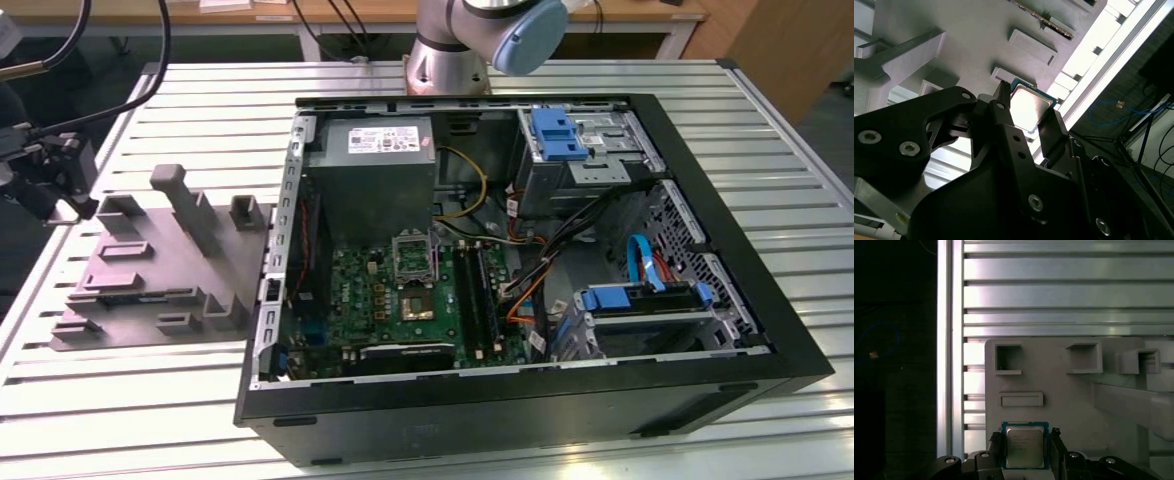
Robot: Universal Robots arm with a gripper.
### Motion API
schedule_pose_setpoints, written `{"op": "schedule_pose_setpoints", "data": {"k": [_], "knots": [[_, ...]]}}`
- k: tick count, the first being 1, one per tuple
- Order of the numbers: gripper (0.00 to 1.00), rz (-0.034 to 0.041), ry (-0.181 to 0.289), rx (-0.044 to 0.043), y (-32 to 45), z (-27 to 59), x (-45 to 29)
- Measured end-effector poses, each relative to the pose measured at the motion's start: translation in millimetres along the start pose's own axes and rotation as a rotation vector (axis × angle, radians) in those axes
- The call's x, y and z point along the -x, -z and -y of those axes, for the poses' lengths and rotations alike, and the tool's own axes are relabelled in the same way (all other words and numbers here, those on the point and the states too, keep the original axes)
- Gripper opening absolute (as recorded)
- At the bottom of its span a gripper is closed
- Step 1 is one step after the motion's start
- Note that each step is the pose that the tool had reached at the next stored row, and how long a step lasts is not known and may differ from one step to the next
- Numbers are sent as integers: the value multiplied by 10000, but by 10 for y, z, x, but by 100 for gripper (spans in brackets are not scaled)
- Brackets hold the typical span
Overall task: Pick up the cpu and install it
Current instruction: 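Pick up the cpu and move it towards the insertion slot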
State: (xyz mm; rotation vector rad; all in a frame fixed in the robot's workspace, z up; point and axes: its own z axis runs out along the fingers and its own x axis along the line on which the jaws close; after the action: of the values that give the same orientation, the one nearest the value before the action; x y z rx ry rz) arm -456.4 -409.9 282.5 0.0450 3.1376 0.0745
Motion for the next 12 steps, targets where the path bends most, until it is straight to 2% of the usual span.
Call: {"op": "schedule_pose_setpoints", "data": {"k": [4, 6, 12], "knots": [[47, 0, 0, 0, 8, 0, 0], [47, 1, 0, -32, 33, -2, 0], [47, 2, 1, -56, 41, -2, 0]]}}
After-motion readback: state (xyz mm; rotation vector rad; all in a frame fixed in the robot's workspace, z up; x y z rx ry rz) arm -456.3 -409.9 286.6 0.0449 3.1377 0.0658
